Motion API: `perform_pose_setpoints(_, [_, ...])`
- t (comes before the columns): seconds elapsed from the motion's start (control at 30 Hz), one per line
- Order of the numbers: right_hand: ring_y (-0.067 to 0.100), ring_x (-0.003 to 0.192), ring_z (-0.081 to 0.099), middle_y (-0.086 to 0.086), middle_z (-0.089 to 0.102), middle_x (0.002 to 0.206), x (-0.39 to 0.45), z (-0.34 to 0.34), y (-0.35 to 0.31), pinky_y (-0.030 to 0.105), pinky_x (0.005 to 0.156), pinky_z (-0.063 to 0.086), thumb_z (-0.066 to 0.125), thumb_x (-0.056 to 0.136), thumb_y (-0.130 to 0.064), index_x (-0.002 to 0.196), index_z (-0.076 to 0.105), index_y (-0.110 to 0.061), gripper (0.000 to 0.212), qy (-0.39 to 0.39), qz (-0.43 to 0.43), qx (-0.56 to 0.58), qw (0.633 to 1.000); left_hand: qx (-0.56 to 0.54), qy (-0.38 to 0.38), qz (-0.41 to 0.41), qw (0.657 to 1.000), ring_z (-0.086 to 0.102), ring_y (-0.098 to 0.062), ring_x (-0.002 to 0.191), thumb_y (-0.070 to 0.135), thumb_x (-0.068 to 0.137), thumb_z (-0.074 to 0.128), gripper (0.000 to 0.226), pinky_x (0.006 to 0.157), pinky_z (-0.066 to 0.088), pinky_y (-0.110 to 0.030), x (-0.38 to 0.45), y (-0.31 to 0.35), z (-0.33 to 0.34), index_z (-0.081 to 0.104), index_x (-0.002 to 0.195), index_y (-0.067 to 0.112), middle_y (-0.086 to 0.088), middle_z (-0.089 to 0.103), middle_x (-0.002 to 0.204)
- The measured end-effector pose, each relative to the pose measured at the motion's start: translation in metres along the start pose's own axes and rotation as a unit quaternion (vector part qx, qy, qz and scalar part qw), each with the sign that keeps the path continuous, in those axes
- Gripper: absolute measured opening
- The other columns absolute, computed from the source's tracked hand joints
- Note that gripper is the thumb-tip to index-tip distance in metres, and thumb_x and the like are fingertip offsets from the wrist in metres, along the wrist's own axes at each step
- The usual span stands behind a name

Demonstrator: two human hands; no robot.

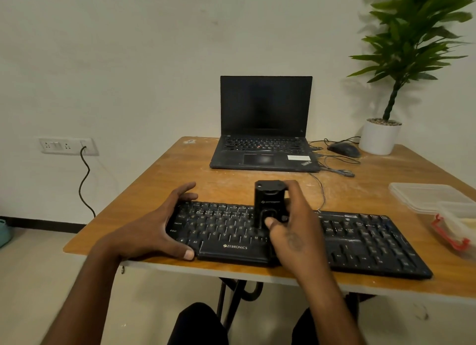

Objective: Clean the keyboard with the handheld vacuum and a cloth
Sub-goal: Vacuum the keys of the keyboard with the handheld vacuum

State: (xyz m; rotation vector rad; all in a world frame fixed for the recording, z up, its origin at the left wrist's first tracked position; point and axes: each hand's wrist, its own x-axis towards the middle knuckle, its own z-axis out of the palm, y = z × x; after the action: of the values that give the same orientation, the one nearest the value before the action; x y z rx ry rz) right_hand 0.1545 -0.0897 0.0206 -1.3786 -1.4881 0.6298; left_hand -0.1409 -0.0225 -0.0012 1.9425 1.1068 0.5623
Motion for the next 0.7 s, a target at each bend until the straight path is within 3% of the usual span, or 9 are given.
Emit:
perform_pose_setpoints(0.1, [0.001,0.098,0.062,-0.012,0.065,0.109,-0.002,0.017,-0.006,0.014,0.064,0.049,0.063,0.089,0.006,0.124,0.046,-0.040,0.061,-0.033,-0.009,0.004,0.999,-0.004,-0.001,-0.001,1.000,0.046,0.010,0.134,0.033,0.062,0.099,0.132,0.103,0.051,-0.018,0.000,0.000,0.000,0.009,0.152,0.069,0.037,0.034,0.153])
perform_pose_setpoints(0.2, [0.010,0.101,0.068,-0.009,0.068,0.109,-0.001,0.002,-0.001,0.036,0.075,0.061,0.062,0.088,0.009,0.121,0.048,-0.040,0.061,-0.028,0.014,0.038,0.999,-0.002,0.000,0.000,1.000,0.046,0.013,0.132,0.034,0.062,0.099,0.132,0.101,0.050,-0.015,0.000,-0.001,0.001,0.010,0.153,0.068,0.036,0.035,0.153])
perform_pose_setpoints(0.23, [0.011,0.098,0.070,-0.008,0.068,0.108,-0.001,-0.008,0.001,0.037,0.074,0.062,0.061,0.088,0.011,0.120,0.049,-0.039,0.060,-0.024,0.029,0.051,0.998,-0.002,0.001,0.001,1.000,0.046,0.013,0.133,0.034,0.062,0.099,0.132,0.101,0.050,-0.014,0.000,-0.001,0.000,0.010,0.153,0.068,0.036,0.035,0.154])
perform_pose_setpoints(0.33, [0.008,0.084,0.071,-0.007,0.068,0.105,-0.002,-0.044,0.003,0.027,0.061,0.057,0.060,0.090,0.011,0.118,0.048,-0.040,0.059,0.000,0.059,0.045,0.997,-0.005,0.002,0.004,1.000,0.046,0.012,0.134,0.036,0.061,0.099,0.132,0.100,0.050,-0.014,0.000,-0.001,0.001,0.010,0.152,0.069,0.037,0.035,0.153])
perform_pose_setpoints(0.47, [0.016,0.093,0.065,-0.007,0.065,0.107,-0.005,-0.078,0.008,0.039,0.070,0.056,0.061,0.088,0.008,0.122,0.048,-0.038,0.059,0.051,0.078,-0.013,0.996,-0.004,0.002,0.003,1.000,0.046,0.012,0.134,0.036,0.061,0.099,0.132,0.099,0.050,-0.014,-0.001,-0.002,0.001,0.010,0.152,0.069,0.038,0.035,0.152])
perform_pose_setpoints(0.6, [0.007,0.083,0.061,-0.013,0.063,0.097,-0.004,-0.071,0.008,0.031,0.061,0.049,0.061,0.088,0.008,0.125,0.048,-0.036,0.059,0.060,0.069,-0.015,0.996,-0.005,0.002,0.005,1.000,0.047,0.012,0.133,0.035,0.061,0.099,0.131,0.100,0.050,-0.013,0.000,-0.001,0.001,0.011,0.153,0.068,0.039,0.036,0.151])
perform_pose_setpoints(0.7, [0.008,0.087,0.065,-0.011,0.066,0.101,-0.003,-0.046,0.006,0.033,0.065,0.055,0.062,0.088,0.006,0.117,0.046,-0.041,0.058,0.039,0.040,-0.014,0.998,-0.002,0.001,0.005,1.000,0.047,0.012,0.133,0.034,0.061,0.100,0.132,0.101,0.051,-0.015,-0.001,-0.002,0.000,0.010,0.153,0.068,0.037,0.035,0.152])
